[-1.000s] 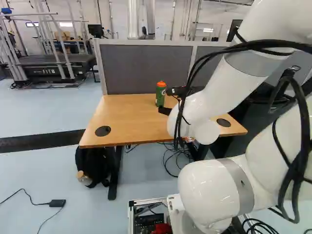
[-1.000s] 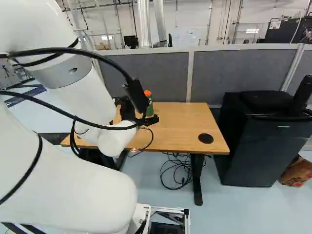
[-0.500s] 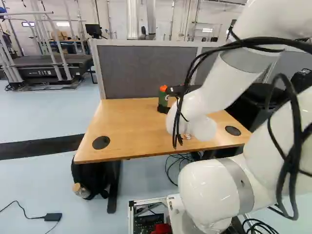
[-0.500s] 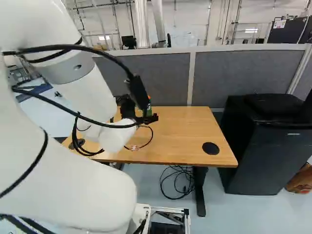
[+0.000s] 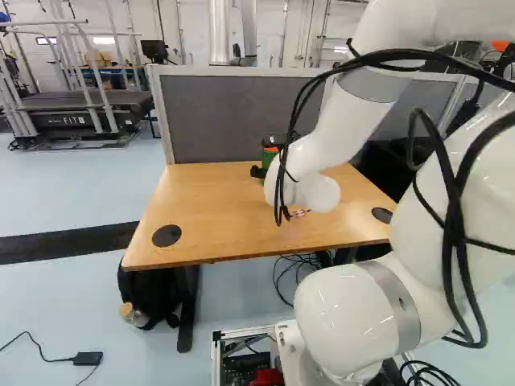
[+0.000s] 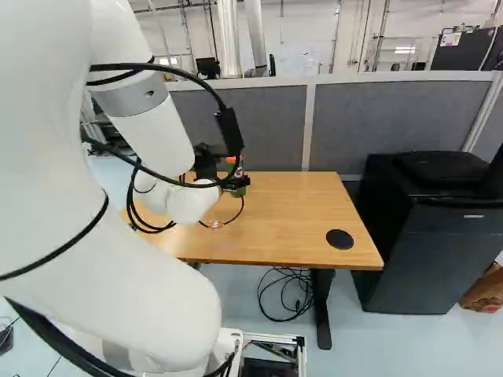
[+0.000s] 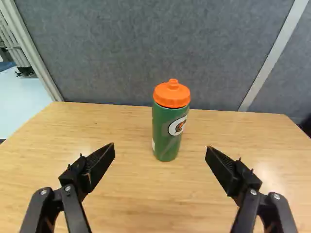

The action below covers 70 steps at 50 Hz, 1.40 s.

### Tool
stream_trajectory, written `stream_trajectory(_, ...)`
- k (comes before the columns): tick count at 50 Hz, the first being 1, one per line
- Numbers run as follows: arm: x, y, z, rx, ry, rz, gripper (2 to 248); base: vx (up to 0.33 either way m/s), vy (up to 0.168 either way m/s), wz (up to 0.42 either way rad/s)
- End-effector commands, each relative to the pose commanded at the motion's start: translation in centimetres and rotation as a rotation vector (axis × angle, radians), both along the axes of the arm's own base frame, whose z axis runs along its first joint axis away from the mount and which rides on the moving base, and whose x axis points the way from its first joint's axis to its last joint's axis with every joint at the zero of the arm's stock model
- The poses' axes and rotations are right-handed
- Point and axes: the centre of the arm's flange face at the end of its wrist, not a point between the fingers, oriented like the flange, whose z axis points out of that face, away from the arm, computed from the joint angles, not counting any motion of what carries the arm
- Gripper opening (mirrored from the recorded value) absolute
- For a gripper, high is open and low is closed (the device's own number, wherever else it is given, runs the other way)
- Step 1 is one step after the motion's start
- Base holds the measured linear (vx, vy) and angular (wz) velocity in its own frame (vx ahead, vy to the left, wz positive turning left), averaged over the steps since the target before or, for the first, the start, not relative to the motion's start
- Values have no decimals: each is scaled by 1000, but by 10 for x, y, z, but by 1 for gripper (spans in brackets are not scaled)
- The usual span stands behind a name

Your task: Pick up the green bottle from the table

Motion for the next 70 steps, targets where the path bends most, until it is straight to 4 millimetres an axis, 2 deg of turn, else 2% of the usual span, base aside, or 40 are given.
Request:
stream_trajectory(38,74,-8,-11,33,129,-108,247,0,0,0)
stream_trajectory(54,106,-1,-12,34,124,-99,247,0,0,0)
stream_trajectory(63,125,4,-20,33,130,-92,247,0,0,0)
stream_trajectory(70,131,5,-22,33,132,-91,247,0,0,0)
